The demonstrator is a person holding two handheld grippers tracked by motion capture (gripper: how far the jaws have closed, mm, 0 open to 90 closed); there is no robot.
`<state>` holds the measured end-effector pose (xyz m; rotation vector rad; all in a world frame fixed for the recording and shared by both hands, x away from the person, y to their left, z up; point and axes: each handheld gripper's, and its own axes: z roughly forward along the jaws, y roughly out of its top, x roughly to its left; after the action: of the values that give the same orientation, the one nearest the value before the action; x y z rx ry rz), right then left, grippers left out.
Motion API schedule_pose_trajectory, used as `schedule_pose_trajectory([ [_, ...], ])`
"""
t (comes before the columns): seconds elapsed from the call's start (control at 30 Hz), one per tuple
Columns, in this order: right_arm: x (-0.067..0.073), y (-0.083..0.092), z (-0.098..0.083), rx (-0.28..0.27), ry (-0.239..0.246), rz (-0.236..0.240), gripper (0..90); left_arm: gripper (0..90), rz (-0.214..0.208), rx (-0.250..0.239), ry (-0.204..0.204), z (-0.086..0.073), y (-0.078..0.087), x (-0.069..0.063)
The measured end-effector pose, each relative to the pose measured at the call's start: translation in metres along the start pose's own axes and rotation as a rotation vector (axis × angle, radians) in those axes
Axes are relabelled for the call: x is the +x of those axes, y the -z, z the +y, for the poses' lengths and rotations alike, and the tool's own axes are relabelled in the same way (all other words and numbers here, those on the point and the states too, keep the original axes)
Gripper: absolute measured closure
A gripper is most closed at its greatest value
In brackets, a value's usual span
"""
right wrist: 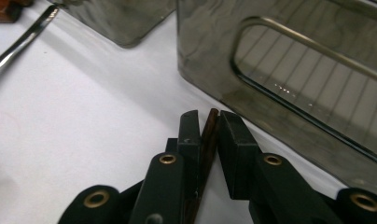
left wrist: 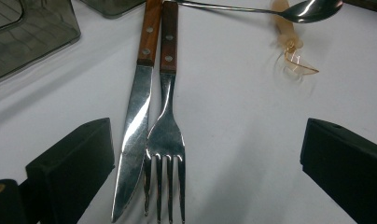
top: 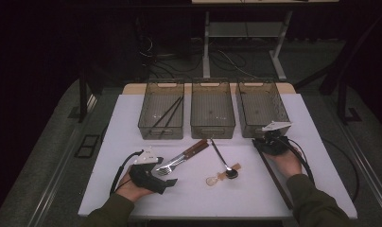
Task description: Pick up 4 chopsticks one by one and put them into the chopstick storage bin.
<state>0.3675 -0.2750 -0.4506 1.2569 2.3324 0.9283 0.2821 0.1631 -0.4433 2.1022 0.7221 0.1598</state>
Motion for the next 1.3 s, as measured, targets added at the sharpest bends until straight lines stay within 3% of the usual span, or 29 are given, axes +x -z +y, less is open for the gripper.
schedule_pose_trajectory([
  [0.4,0.017,-0.007,0.007,0.0,0.108,0.067,80.6,1.4,-0.002,-0.004,0.003,0.0,0.001,0.0],
  [0.63,0.026,-0.011,0.011,-0.008,0.144,0.099,80.6,1.4,-0.002,-0.008,0.0,0.0,0.001,0.0],
  [0.77,0.024,-0.011,0.01,-0.016,0.135,0.107,78.2,1.4,0.0,-0.008,-0.003,0.0,0.001,0.0],
  [1.03,0.017,0.002,0.011,-0.074,0.077,0.137,57.2,1.3,-0.003,-0.013,-0.012,0.0,0.001,0.0],
  [1.3,0.01,0.021,0.007,-0.103,0.033,0.159,49.2,0.0,-0.007,-0.011,-0.012,-0.001,0.002,0.0],
])
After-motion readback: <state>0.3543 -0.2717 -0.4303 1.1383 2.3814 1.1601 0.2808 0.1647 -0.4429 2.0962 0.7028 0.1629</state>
